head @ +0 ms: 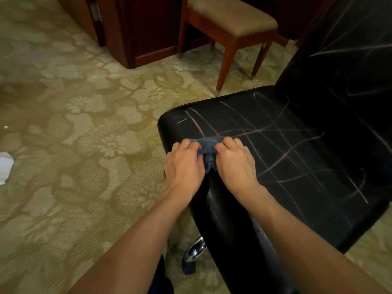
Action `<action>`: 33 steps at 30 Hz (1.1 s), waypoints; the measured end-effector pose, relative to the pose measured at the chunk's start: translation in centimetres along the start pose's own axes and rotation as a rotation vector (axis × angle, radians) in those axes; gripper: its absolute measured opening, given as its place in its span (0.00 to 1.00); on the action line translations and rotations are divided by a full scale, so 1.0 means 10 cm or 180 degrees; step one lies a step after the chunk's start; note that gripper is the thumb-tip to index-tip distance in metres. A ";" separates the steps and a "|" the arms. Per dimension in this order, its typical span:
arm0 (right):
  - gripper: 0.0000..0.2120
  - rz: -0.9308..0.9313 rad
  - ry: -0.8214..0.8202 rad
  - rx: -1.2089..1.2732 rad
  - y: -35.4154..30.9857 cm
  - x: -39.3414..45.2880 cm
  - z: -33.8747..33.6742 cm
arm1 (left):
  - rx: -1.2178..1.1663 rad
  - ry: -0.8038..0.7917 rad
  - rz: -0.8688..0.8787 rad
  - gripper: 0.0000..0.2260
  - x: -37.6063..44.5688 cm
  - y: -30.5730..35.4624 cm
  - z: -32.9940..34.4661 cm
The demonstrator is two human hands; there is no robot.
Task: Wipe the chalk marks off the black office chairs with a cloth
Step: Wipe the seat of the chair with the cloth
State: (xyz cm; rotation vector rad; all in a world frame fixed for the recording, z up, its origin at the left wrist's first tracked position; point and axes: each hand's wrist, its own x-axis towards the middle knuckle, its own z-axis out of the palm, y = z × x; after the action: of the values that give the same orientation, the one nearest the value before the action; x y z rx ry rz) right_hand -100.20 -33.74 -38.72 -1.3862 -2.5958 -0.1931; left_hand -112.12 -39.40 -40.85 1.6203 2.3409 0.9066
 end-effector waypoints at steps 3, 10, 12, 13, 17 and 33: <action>0.02 -0.0022 0.0179 -0.0011 0.03 -0.22 0.02 | 0.0024 -0.0022 0.0071 0.08 -0.14 0.04 -0.01; 0.04 -0.0013 0.0333 -0.0139 0.12 -0.68 -0.07 | 0.0121 -0.0102 0.0418 0.04 -0.48 0.12 -0.03; 0.09 0.0016 0.0356 -0.0149 0.15 -0.81 -0.10 | 0.0178 -0.0051 0.0515 0.03 -0.62 0.20 -0.03; 0.11 0.0004 0.0374 -0.0132 0.17 -0.87 -0.12 | 0.0199 -0.0013 0.0582 0.03 -0.68 0.24 -0.02; 0.11 -0.0105 0.0418 -0.0108 0.24 -1.06 -0.19 | 0.0247 -0.0009 0.0661 0.05 -0.90 0.31 -0.05; 0.08 -0.0108 0.0553 0.0248 -0.76 -0.53 0.00 | -0.0185 0.0046 -0.0764 0.10 -0.61 -0.39 -0.47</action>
State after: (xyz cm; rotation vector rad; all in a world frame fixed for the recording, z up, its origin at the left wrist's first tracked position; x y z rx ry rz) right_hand -103.68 -42.25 -40.10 -1.2413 -2.4586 -0.2053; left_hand -114.87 -47.54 -40.50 1.2798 2.4270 0.9265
